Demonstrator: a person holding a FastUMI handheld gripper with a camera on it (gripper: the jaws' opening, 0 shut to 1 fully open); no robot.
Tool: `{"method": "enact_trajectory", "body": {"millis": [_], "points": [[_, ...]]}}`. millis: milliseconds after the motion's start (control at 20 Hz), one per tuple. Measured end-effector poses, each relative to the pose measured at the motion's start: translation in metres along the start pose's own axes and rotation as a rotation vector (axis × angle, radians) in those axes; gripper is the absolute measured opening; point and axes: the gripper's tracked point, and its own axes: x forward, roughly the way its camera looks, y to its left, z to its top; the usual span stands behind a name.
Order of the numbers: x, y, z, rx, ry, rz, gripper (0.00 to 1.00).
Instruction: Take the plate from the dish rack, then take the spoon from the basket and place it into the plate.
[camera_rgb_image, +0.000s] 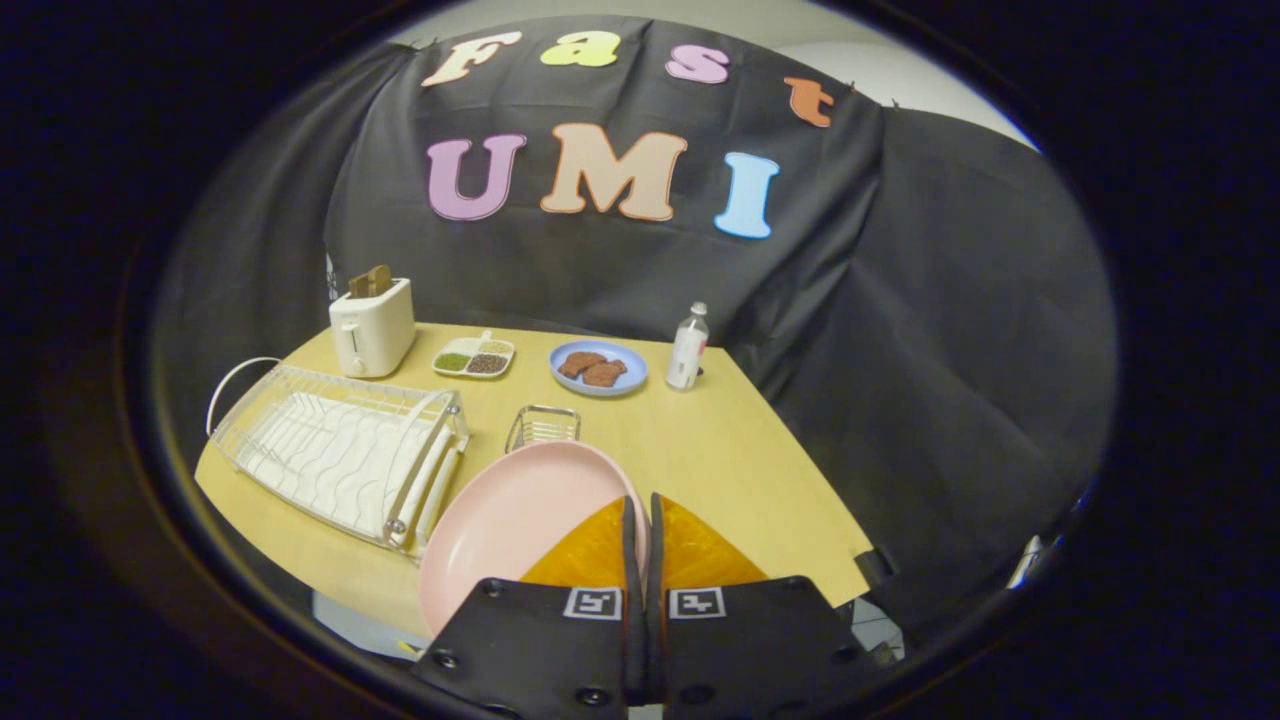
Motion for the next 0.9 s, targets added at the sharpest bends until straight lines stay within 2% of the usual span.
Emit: {"method": "enact_trajectory", "body": {"millis": [500, 900], "points": [[0.036, 0.003, -0.051, 0.169, 0.016, 0.103, 0.03], [0.067, -0.01, -0.081, 0.231, 0.063, 0.134, 0.03]]}}
